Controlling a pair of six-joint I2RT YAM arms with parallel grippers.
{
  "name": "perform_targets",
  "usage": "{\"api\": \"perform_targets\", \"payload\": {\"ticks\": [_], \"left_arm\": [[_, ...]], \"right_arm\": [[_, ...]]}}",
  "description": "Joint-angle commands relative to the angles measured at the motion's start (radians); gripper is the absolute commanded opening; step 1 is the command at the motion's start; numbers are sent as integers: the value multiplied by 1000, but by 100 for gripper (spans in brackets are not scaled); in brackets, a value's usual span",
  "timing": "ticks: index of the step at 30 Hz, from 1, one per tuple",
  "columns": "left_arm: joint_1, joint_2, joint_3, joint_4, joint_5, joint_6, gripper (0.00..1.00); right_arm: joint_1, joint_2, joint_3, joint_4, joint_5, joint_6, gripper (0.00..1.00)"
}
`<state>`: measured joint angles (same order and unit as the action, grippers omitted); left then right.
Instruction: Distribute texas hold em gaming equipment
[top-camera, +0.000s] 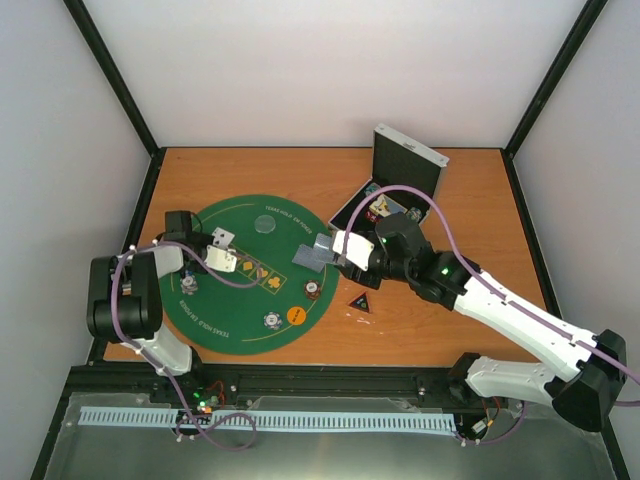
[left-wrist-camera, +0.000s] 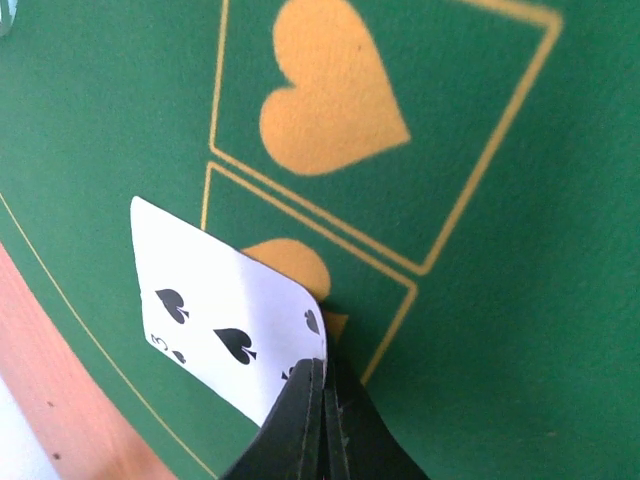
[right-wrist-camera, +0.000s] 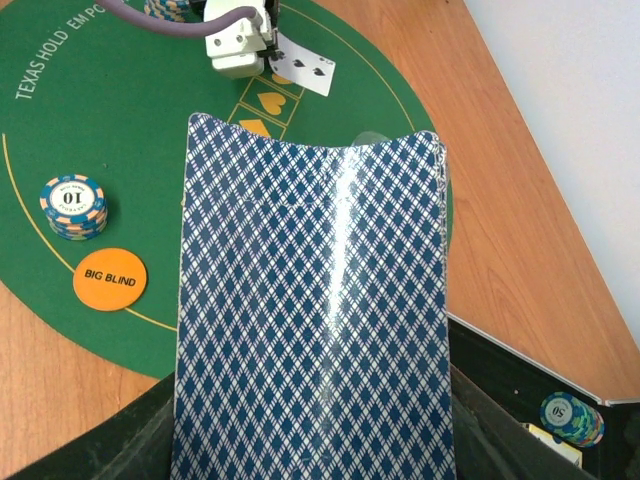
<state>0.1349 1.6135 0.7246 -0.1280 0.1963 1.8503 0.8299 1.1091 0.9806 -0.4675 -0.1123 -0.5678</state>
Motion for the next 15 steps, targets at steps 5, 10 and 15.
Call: {"api": "perform_targets", "payload": {"ticks": [5,10,15], "left_arm": [[29,71,52,25,-51,208,1],[34,74,90,-80,-62,246,3],[38,74,89,-97,-72,263,4]], "right_arm": [[-3,15,17,25,2,9,52],[-3,17,18,23,4,17,52],[-3,19,21,24,3,19,52]]}}
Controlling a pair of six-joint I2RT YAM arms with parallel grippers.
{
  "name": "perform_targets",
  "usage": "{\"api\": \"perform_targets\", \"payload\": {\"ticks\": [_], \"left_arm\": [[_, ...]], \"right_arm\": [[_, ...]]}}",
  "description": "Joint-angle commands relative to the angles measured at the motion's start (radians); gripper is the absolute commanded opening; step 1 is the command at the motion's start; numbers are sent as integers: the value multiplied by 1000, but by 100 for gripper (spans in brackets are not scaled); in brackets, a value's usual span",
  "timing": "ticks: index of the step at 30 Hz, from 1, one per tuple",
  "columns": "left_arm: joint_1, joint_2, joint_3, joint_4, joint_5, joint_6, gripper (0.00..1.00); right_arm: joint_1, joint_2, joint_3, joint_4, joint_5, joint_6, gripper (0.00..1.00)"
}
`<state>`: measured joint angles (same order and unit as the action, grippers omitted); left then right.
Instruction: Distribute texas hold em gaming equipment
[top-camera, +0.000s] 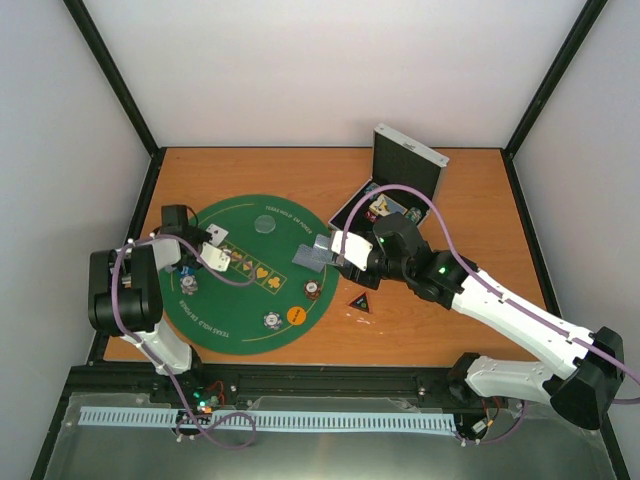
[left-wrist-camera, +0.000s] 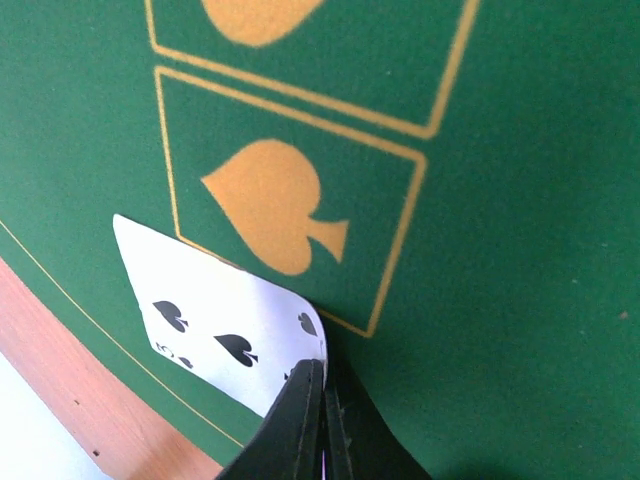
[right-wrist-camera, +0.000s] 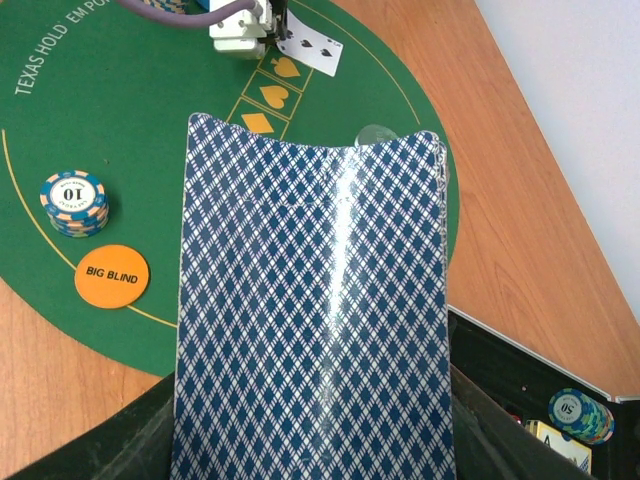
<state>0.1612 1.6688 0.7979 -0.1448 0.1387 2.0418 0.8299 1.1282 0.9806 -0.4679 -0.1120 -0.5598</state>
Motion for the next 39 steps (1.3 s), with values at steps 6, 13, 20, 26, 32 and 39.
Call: {"api": "perform_targets", "payload": {"ticks": [6,13,20,26,32,39], "left_arm": [[18,14,-9,-78,-26,79,4],[24,16,0,-68,-59,83,19],[24,-17,14,-93,-60,74,37],[24,-48,50,-134,-73,54,57],[22,-117,149,-286,12,-88,70],[-31,-202,487,-649,380,-656,80]], "right_arm": [[-3,-1,26,22,1,7,52],[-3,1,35,15,0,9,52],[-2,1,37,14,-2,9,52],[-3,1,39,16,-8,11,52],[-3,-14,36,10,-3,17,52],[-3,-10,32,24,5,12,52]]}}
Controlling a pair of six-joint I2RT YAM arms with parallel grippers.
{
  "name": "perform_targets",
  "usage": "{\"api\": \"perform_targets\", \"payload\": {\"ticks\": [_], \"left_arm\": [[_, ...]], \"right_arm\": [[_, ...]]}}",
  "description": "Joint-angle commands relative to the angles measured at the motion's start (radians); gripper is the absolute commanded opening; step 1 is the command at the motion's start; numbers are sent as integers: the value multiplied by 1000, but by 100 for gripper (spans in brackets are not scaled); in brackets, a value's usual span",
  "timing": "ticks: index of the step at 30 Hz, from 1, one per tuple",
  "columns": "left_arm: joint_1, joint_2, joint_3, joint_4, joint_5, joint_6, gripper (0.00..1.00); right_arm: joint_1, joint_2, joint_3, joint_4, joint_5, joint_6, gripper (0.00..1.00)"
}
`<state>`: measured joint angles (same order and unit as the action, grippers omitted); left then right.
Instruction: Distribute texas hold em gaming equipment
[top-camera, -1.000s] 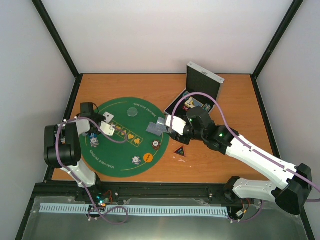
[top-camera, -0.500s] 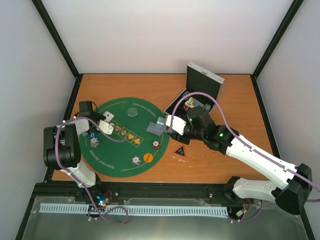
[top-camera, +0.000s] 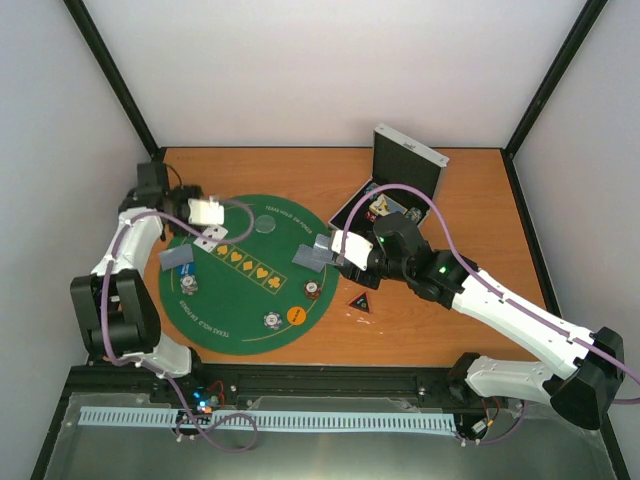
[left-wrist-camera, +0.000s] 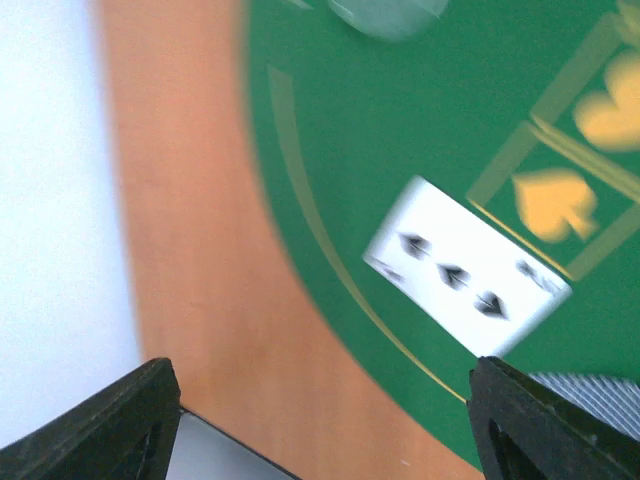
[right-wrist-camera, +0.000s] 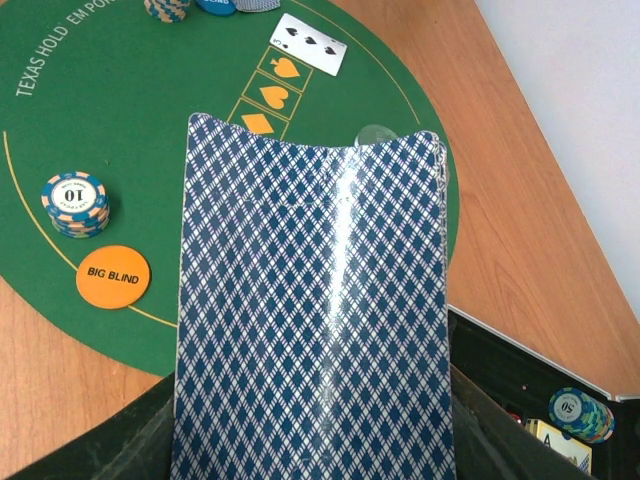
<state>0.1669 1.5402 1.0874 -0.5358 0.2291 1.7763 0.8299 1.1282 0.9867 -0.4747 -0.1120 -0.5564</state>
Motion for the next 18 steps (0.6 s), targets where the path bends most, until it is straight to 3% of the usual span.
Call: {"api": "perform_targets", "payload": {"ticks": [1,5,9,12,18], "left_arm": [[-52,-83,253,-296,365,-510,84],[-116,-121,384,-354,701,-1073,95],[-160,-196,324,-165,905,-1506,100],[-235,-206,306,-152,949,-1605,100],[-445,-159,266,-185,887,-1683,100]], "right_arm": [[-3,-7,26,40,4,7,52],[-2,8,29,82,9,4,52],[0,25,45,90,6,-8,52],[1,32,47,93,-1,-26,52],[2,46,40,115,0,-44,52]]}}
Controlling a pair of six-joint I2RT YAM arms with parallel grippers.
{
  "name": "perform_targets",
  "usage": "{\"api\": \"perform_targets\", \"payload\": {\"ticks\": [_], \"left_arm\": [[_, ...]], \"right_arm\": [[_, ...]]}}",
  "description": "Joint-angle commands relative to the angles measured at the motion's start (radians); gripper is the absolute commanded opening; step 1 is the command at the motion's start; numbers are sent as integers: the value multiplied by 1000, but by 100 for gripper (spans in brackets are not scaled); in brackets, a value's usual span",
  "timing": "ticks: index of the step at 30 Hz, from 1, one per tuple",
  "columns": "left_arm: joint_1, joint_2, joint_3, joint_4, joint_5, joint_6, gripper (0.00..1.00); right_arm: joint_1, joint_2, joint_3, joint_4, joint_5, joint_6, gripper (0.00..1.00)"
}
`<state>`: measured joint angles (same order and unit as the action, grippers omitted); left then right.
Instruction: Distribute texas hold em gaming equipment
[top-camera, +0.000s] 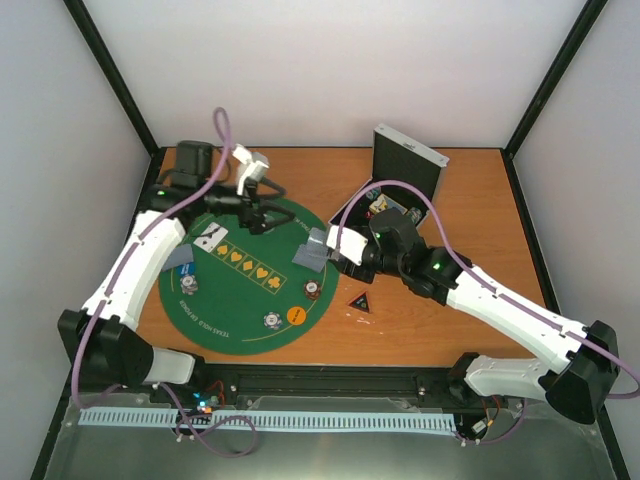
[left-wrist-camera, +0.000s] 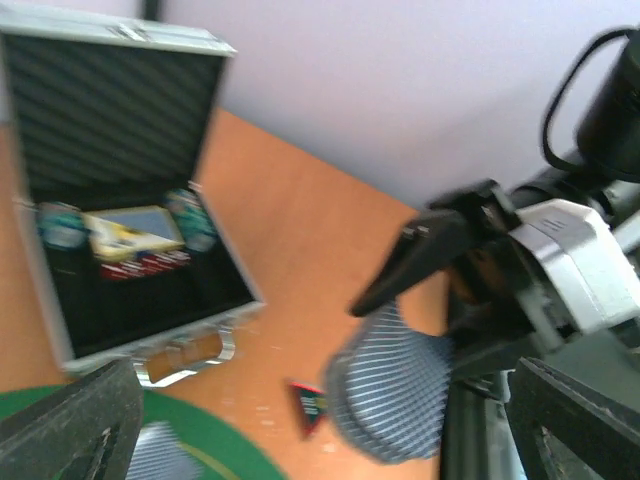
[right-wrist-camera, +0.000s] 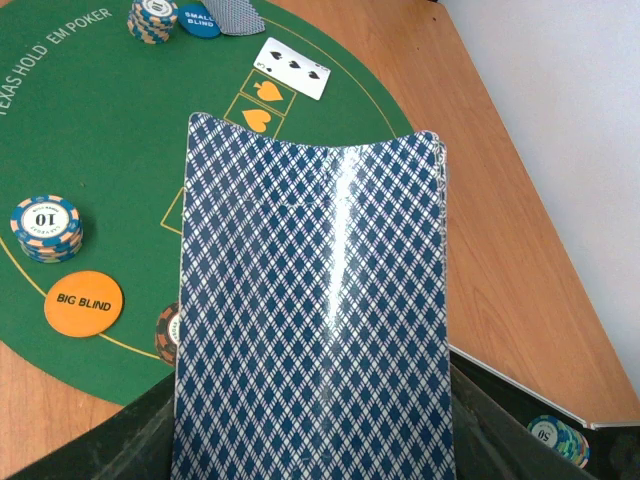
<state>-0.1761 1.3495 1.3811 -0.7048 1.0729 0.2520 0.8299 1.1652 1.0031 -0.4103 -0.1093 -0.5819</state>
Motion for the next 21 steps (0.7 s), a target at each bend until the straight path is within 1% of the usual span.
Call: {"api": "perform_targets", "payload": {"ticks": [1,5,10,15,21], "left_arm": [[-124,40,-36,-16,42,-163,100],[-163,48,-93,23,30,-172,100],[-224,91,-104,61,-33,-209,100],[-226,119,-143,104,-115,-256,100],[-226,134,-149,107,-177,-260,97]], "right_arm": [[2,10,24,53,-4,-20,52],[2,11,28,54,-19,-20,52],[4,24,31,62,-25,-14,52],[8,18,27,64,-22,-7,52],[8,15,25,59,-15,-10,52]]}}
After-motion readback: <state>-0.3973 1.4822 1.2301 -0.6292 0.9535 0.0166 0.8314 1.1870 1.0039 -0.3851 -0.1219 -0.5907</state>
